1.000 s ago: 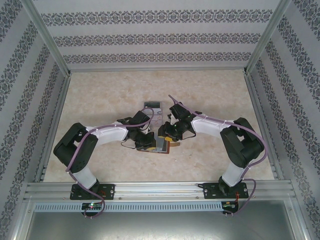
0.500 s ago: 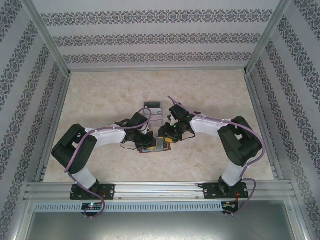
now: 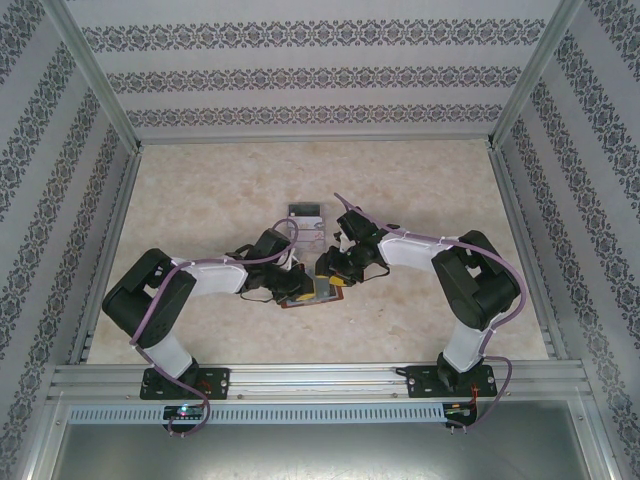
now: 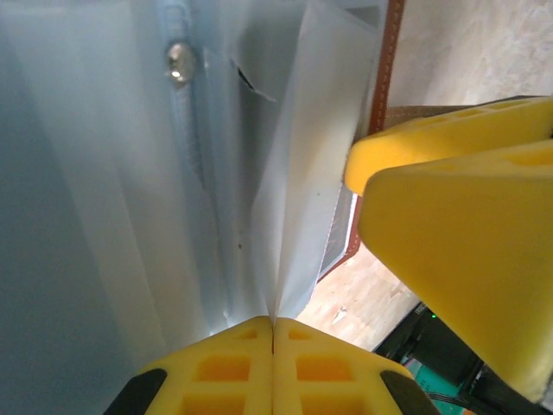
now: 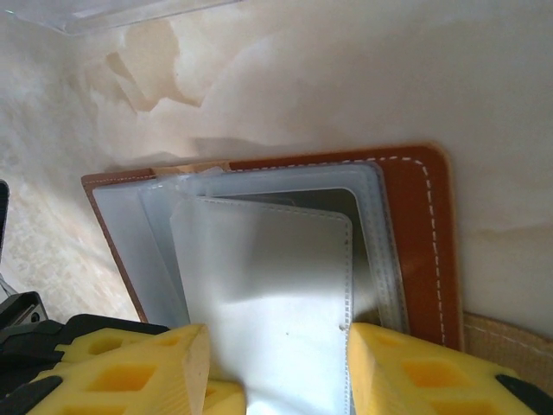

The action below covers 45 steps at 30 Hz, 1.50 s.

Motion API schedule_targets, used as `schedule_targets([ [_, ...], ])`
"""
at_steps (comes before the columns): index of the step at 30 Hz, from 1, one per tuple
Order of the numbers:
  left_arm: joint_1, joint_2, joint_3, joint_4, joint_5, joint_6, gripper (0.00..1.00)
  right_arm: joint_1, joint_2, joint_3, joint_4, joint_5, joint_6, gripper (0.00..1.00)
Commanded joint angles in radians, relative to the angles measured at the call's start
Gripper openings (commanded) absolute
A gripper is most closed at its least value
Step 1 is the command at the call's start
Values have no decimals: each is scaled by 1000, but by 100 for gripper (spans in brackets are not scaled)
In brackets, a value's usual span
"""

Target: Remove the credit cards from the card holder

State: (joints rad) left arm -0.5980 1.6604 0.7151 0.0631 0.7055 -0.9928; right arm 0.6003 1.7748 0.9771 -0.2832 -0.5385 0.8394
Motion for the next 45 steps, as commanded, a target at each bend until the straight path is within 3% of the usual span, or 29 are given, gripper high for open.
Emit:
schedule_targets([
  [1, 14, -16, -17, 124, 50, -42, 6, 15, 8, 4, 9, -20, 11, 47],
  [22, 29, -10, -61, 220, 73, -77, 5, 16, -69, -58, -33, 43, 4, 49],
  [35, 30, 27, -78, 320, 115, -120, 6, 16, -90, -75, 71, -39, 37, 47],
  [41, 37, -7, -84, 280, 92, -102, 20, 16, -109, -76, 72, -38, 41, 47],
  [45, 46, -77, -56, 111, 44, -12, 30, 16, -110, -71, 83, -45, 48, 47],
])
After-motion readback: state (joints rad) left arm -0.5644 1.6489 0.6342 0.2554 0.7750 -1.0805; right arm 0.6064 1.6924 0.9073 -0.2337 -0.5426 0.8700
